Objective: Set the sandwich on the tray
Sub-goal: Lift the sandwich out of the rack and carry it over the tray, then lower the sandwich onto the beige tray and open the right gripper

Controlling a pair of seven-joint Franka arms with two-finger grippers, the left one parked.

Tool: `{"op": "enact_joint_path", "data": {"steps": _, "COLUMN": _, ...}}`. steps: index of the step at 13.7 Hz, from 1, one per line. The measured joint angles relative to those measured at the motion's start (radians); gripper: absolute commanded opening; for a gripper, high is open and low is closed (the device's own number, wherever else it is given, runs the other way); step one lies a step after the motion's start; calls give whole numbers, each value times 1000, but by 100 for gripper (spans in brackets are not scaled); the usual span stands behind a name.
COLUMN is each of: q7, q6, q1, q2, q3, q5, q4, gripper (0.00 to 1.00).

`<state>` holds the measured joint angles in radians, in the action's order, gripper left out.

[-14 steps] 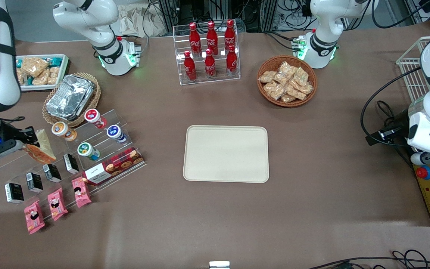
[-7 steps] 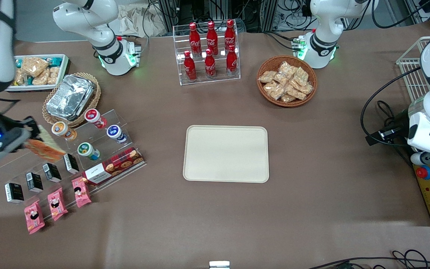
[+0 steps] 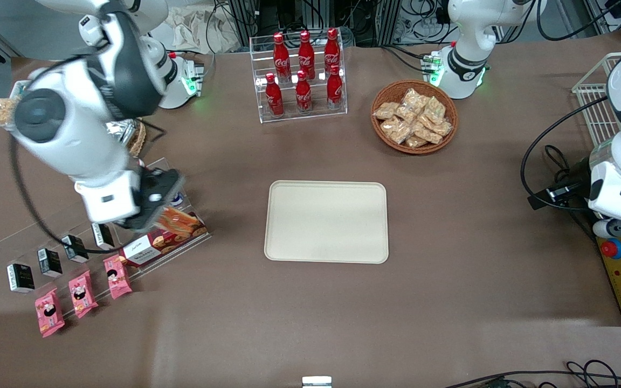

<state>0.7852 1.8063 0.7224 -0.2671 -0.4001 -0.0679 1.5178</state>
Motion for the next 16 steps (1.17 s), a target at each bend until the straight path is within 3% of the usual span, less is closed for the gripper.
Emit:
{"op": "enact_joint_path", "data": {"steps": 6, "q7": -19, "q6": 195, "q1": 143, "q2": -165, "q3": 49, "q5": -42, "q4": -64, "gripper": 30}}
{"op": "enact_joint_path", "data": {"steps": 10, "q7": -51, "q6": 323, "q1": 175, "q2": -293, "q3": 133, "q5": -43, "q4": -69, "gripper": 30}}
{"op": "enact_joint_path", "data": {"steps": 16, "q7": -102, "q6": 424, "q1": 217, "q2": -429, "q3": 138, "q5": -43, "q4": -75, "gripper": 31}}
